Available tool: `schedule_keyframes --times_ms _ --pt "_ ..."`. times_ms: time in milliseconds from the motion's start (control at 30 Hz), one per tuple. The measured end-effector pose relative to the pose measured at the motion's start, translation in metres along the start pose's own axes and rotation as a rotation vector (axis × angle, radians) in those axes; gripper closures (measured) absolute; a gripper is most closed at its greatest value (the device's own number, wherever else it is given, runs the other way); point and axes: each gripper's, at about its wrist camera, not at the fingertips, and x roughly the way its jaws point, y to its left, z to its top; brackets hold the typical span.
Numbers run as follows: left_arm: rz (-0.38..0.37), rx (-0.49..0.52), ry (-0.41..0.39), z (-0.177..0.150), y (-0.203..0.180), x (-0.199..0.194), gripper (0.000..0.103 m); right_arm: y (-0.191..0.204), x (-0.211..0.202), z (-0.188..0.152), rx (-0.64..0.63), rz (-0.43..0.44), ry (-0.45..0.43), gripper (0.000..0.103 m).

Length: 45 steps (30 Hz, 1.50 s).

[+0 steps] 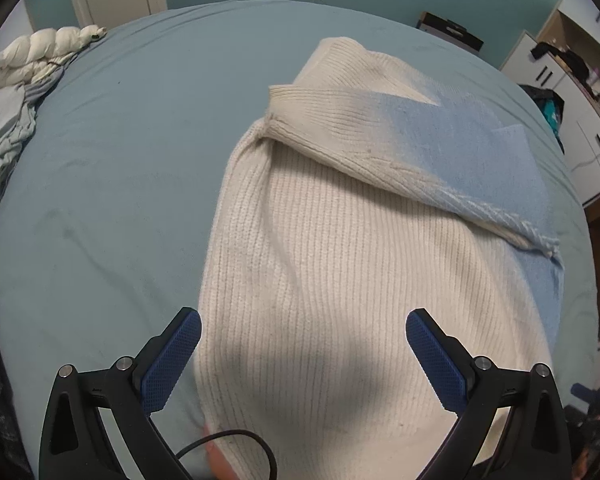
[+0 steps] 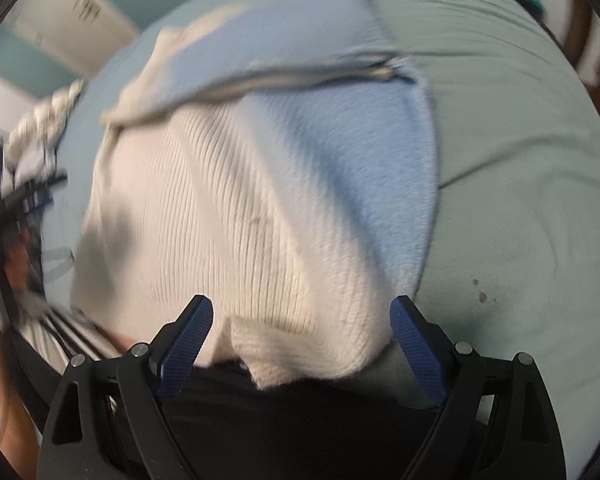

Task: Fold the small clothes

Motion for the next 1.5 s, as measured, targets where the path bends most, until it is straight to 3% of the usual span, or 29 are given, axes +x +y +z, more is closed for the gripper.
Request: schedule_keyframes --times_ms 167,433,567,633,667,700,767,833,900,1033,1133,1167,1200,1233,1267,1300,1367,1433,1500 --pt "0.008 0.036 -0.002 -0.001 -0.007 -0.001 0.0 0.027 0.029 -0.002 -0.167 -0.04 0.156 0.015" --pt "0.006 0.062 -0.002 -0.002 -0.011 -0.002 0.0 0.069 0.084 -0.019 -0.374 -0.228 0.316 0.016" --pt "0.011 0.07 -0.002 -0.002 -0.013 -0.003 0.0 0.085 0.091 -0.035 -0.461 -0.396 0.283 0.036" --pt "0.018 0.076 -0.004 -0.003 -0.015 -0.003 0.0 0.096 0.088 -0.046 -0.508 -0.406 0.244 0.054" --pt "0.022 0.079 -0.005 -0.003 -0.016 -0.003 0.0 0.104 0.088 -0.054 -0.543 -0.391 0.237 0.08" --pt "0.027 0.08 -0.005 -0.003 -0.016 -0.003 0.0 0.109 0.09 -0.061 -0.562 -0.382 0.243 0.096" --pt "0.031 0.077 -0.013 -0.002 -0.015 -0.005 0.0 0.115 0.092 -0.071 -0.59 -0.382 0.232 0.097" --pt "0.02 0.061 -0.044 0.0 -0.011 -0.012 0.0 0.114 0.079 -0.071 -0.569 -0.319 0.183 0.098" --pt "0.009 0.038 -0.108 0.002 -0.004 -0.026 0.0 0.105 0.051 -0.058 -0.486 -0.221 0.081 0.099" --pt "0.018 -0.006 -0.213 0.005 0.009 -0.044 0.0 0.061 -0.01 -0.015 -0.238 -0.031 -0.206 0.099" --pt "-0.012 -0.051 -0.246 0.012 0.017 -0.049 0.0 0.002 -0.028 0.025 0.07 0.145 -0.388 0.098" --pt "-0.016 -0.058 -0.247 0.014 0.019 -0.049 0.0 -0.027 -0.022 0.035 0.211 0.216 -0.433 0.093" --pt "-0.017 -0.057 -0.246 0.017 0.021 -0.049 0.0 -0.043 -0.013 0.039 0.308 0.235 -0.447 0.072" --pt "-0.016 -0.048 -0.246 0.019 0.024 -0.05 0.0 -0.051 -0.002 0.045 0.389 0.206 -0.43 0.054" --pt "-0.011 -0.037 -0.251 0.021 0.027 -0.053 0.0 -0.064 0.011 0.043 0.475 0.14 -0.389 0.027" --pt "-0.007 -0.022 -0.26 0.024 0.03 -0.055 0.0 -0.073 0.02 0.034 0.528 0.117 -0.39 0.027" --pt "-0.018 0.025 -0.263 0.027 0.035 -0.056 0.0 -0.081 0.034 0.0 0.515 0.144 -0.454 0.025" --pt "-0.066 0.122 -0.219 0.031 0.035 -0.049 0.0 -0.081 0.044 -0.009 0.512 0.018 -0.349 0.024" --pt "-0.074 0.247 -0.15 0.03 0.022 -0.04 0.0 -0.072 0.045 -0.016 0.466 0.018 -0.338 0.024"
